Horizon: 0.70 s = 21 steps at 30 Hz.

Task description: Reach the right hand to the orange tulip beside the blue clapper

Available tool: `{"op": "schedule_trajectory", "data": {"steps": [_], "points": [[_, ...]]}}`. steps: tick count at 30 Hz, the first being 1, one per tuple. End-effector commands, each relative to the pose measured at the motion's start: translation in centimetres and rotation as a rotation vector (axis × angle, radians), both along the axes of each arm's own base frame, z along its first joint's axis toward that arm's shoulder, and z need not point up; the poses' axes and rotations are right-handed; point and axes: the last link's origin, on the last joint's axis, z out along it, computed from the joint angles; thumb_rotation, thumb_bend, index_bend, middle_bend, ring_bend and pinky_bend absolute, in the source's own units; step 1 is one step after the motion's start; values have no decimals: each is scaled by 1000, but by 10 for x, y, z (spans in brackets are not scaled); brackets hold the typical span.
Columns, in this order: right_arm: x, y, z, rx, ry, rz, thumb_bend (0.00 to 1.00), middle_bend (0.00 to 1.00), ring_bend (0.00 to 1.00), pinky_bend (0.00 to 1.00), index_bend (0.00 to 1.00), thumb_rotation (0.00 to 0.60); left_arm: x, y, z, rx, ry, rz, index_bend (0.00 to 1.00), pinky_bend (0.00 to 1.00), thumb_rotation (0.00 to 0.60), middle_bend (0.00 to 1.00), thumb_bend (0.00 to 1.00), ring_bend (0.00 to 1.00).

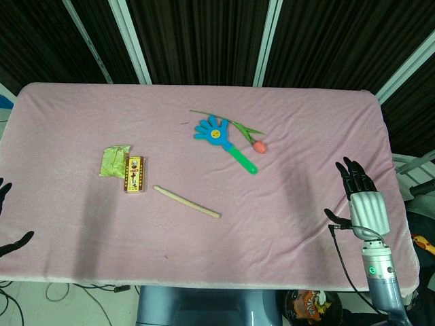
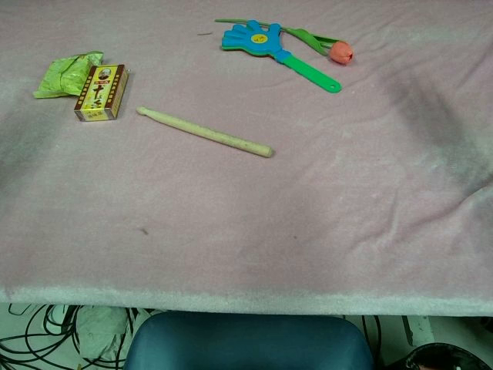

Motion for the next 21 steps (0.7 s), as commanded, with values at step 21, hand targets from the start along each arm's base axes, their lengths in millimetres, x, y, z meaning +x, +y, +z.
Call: {"op": "schedule_trajectory", "data": {"steps": [21], "points": [[25, -14, -15, 104, -69, -27, 147, 0, 0, 217, 0, 600, -3, 2, 2, 2, -15, 4, 0, 0, 600, 0, 0, 0]]}}
